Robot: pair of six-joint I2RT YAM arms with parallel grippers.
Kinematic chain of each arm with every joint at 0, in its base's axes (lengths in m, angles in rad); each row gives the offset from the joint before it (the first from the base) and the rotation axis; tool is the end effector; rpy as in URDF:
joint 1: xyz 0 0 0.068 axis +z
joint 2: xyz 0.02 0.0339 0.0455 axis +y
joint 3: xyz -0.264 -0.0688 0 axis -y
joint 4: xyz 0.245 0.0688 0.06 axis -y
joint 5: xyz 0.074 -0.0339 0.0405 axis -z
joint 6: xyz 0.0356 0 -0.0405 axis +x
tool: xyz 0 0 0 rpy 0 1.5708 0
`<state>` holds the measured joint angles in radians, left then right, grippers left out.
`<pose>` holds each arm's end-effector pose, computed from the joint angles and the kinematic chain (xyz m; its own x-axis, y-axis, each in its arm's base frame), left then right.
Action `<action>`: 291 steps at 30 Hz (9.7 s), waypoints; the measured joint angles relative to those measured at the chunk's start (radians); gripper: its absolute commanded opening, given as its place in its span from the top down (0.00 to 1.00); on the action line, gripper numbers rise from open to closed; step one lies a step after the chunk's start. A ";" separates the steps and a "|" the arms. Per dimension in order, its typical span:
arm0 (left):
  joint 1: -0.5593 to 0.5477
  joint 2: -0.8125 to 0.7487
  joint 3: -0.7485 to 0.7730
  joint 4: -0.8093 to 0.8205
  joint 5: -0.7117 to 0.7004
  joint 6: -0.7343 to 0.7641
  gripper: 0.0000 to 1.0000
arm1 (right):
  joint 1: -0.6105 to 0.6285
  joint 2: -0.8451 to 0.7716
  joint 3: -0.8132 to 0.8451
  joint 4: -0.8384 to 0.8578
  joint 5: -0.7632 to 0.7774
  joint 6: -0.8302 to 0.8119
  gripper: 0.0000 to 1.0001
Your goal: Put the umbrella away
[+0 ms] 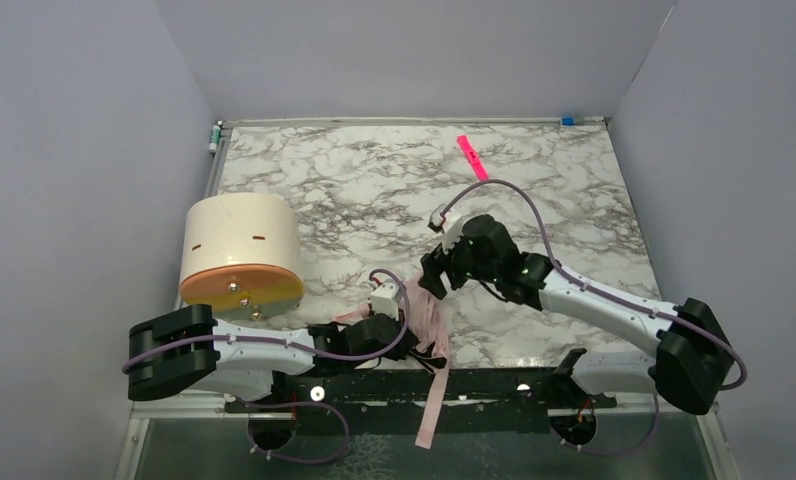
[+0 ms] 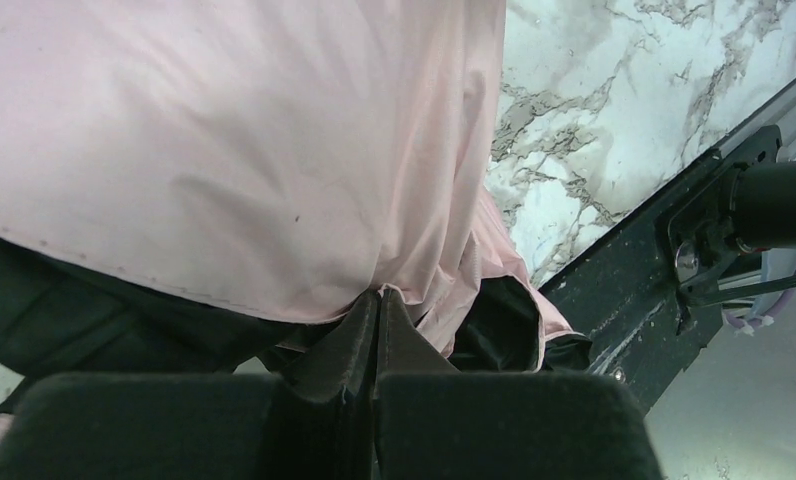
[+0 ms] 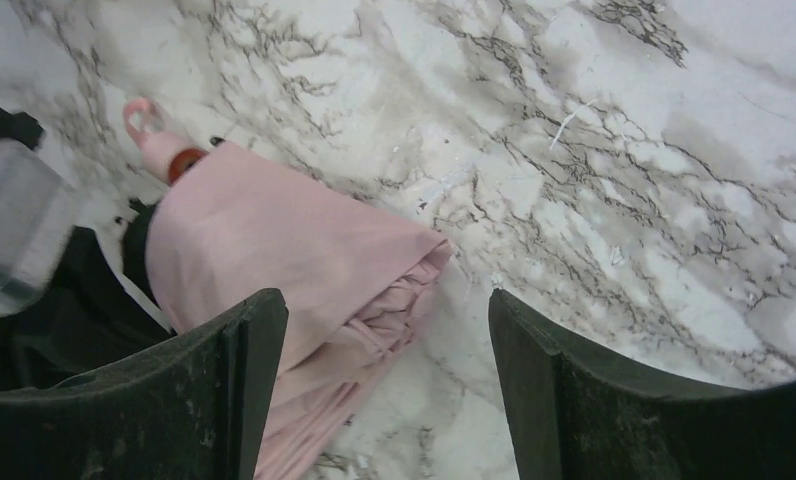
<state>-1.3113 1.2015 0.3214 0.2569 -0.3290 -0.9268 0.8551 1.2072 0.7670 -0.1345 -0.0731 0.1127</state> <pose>0.0662 -0.2044 0.1462 -0.7676 -0.0583 -0.6383 0.3890 0.7492 -0.5362 0.1721 0.2019 0.2506 -0.4436 -0.3392 -0.8296 -0.7477 0.6504 0.1338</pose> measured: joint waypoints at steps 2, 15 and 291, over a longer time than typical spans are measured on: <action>0.000 0.000 0.000 0.003 0.000 0.001 1.00 | -0.055 0.049 0.005 0.013 -0.089 -0.089 0.21; 0.000 0.011 -0.002 0.010 0.003 0.001 1.00 | -0.137 0.309 0.120 0.005 -0.637 -0.582 0.21; 0.733 0.649 0.885 -0.832 1.031 1.836 0.51 | 0.144 0.360 -0.258 0.603 0.320 -0.911 0.94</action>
<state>-0.5781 1.8507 1.2060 -0.5747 0.7021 0.9096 0.9993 1.5669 0.5091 0.4683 0.2470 -0.7982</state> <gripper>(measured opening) 0.585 0.460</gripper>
